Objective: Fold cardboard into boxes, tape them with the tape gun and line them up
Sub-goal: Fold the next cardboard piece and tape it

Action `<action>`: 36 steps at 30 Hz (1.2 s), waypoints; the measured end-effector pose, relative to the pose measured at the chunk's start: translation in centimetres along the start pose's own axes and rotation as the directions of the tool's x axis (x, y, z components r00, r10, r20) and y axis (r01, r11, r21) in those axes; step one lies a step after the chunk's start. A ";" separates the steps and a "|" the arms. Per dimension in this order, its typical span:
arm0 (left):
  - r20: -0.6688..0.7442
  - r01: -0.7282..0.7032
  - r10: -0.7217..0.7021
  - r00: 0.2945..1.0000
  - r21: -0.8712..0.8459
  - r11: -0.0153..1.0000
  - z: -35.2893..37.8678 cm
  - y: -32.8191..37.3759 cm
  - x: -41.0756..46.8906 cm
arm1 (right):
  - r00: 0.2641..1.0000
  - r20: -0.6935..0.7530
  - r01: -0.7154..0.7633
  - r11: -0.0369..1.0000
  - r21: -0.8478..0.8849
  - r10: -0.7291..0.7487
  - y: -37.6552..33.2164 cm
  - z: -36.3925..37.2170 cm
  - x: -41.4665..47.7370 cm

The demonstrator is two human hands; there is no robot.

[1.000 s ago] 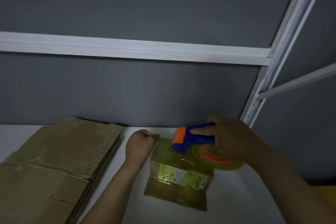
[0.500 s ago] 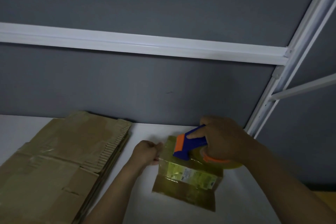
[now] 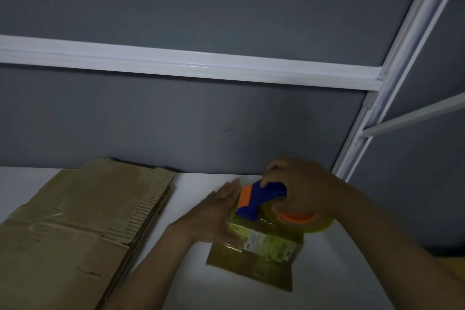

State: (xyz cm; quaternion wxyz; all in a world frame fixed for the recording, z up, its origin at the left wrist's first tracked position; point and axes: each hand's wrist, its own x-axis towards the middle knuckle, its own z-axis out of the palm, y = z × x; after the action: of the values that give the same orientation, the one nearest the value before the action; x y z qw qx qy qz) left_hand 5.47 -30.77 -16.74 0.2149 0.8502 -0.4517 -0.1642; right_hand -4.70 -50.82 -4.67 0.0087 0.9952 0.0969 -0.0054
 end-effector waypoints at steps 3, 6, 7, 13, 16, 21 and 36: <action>-0.037 -0.038 0.039 0.999 0.023 0.999 0.1 -0.6 0.9 | 0.999 0.040 -0.003 1.000 0.001 0.003 0.6 -0.8 -0.4; -0.054 -0.049 0.050 0.997 0.023 0.999 0.1 -1.0 1.0 | 0.999 0.032 -0.032 0.995 0.089 0.029 1.5 -1.5 -1.6; -0.050 -0.057 0.059 0.997 0.023 0.998 0.1 -0.9 0.9 | 0.999 0.023 -0.043 0.992 0.115 0.041 1.8 -1.5 -2.0; -0.034 0.011 -0.010 0.999 0.028 1.000 -1.2 -1.2 -0.3 | 0.997 -0.007 -0.070 0.977 0.200 0.072 2.2 -1.4 -3.4; -0.034 0.073 -0.072 0.997 0.025 0.997 -2.1 -2.0 -1.5 | 0.997 0.003 -0.073 0.976 0.203 0.074 2.0 -1.0 -3.7; -0.029 0.108 -0.107 0.994 0.046 0.993 -2.2 -3.2 -2.7 | 0.998 0.010 -0.064 0.973 0.223 0.063 1.2 -0.3 -3.4; -0.073 0.064 -0.034 0.997 0.470 0.880 0.3 0.4 -0.6 | 0.993 -0.092 -0.057 0.990 0.130 0.069 -0.6 1.2 -1.0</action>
State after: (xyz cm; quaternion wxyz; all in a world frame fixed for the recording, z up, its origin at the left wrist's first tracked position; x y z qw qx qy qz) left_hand 4.74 -30.52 -16.78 0.0115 0.8928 -0.4494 -0.0283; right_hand -5.83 -50.45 -5.88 -0.0592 0.9954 0.0653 0.0365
